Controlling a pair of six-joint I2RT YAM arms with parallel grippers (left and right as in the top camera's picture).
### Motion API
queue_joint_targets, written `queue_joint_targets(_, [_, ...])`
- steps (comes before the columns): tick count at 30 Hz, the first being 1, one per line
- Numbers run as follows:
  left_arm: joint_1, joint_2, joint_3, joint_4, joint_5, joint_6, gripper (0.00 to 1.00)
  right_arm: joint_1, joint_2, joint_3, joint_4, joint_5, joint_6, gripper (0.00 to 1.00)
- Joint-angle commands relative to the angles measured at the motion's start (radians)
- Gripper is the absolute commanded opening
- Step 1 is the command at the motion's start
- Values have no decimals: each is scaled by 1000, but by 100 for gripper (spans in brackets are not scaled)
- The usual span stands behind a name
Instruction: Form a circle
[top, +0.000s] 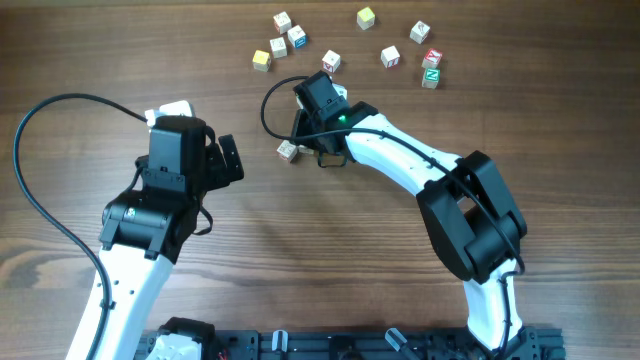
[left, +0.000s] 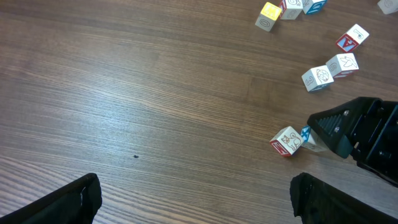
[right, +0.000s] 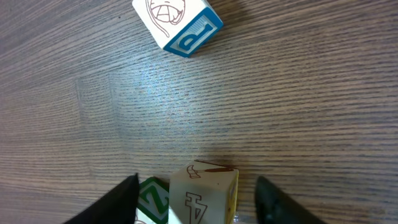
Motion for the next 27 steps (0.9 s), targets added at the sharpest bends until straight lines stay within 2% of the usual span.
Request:
queue_joint_targets(1, [5, 2, 0, 2, -10, -13, 100, 1, 19, 2, -1, -3, 3, 66])
queue_joint_targets(4, [5, 2, 0, 2, -9, -13, 100, 1, 19, 2, -2, -3, 2, 68])
queue_joint_targets(6, [5, 2, 0, 2, -10, -13, 100, 1, 19, 2, -1, -2, 0, 84])
queue_joint_targets(8, [5, 2, 0, 2, -10, -13, 100, 1, 19, 2, 2, 3, 0, 91])
queue_joint_targets(9, [5, 2, 0, 2, -10, -13, 100, 1, 19, 2, 2, 10, 1, 91])
queue_joint_targets(12, [5, 2, 0, 2, -10, -13, 100, 1, 19, 2, 2, 21, 2, 89])
queue_joint_targets(15, [5, 2, 0, 2, -10, -13, 100, 1, 19, 2, -3, 20, 11, 69])
queue_joint_targets(20, [5, 2, 0, 2, -10, -13, 100, 1, 19, 2, -25, 20, 64, 61])
queue_joint_targets(27, [5, 2, 0, 2, -10, -13, 100, 1, 19, 2, -35, 1, 109, 55])
